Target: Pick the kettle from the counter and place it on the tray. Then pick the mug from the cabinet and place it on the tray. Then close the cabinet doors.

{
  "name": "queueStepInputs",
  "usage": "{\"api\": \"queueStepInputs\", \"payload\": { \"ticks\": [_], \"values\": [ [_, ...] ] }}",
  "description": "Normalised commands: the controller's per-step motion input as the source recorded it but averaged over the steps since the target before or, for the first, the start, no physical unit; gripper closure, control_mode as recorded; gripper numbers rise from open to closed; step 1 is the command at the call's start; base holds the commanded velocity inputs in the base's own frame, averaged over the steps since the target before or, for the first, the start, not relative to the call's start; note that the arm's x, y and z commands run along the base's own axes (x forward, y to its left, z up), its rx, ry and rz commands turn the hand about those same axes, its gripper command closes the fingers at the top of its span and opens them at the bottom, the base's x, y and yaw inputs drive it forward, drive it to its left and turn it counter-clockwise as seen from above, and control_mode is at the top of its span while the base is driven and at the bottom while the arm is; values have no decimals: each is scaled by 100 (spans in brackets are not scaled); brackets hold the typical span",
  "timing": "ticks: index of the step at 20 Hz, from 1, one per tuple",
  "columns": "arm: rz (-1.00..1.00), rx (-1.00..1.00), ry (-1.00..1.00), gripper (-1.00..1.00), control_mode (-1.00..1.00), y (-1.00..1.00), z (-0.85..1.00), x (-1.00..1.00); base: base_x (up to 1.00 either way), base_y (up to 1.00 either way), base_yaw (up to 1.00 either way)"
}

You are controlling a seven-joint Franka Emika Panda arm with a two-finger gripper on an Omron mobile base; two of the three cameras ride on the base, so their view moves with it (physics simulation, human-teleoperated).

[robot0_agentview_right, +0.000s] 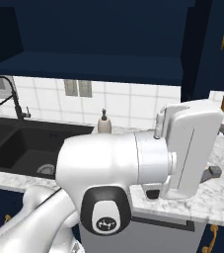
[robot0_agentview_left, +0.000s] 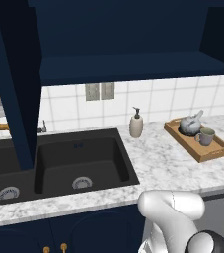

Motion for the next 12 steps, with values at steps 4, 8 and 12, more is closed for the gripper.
{"api": "queueStepInputs", "payload": {
  "ticks": [4, 8, 12],
  "values": [
    [1, 0, 0, -100, -100, -33, 13, 0, 0, 0, 0],
    [9, 0, 1, -100, -100, -25, 7, 8, 0, 0, 0],
    [15, 0, 10, -100, -100, -17, 3, 6, 0, 0, 0]
  ]
}}
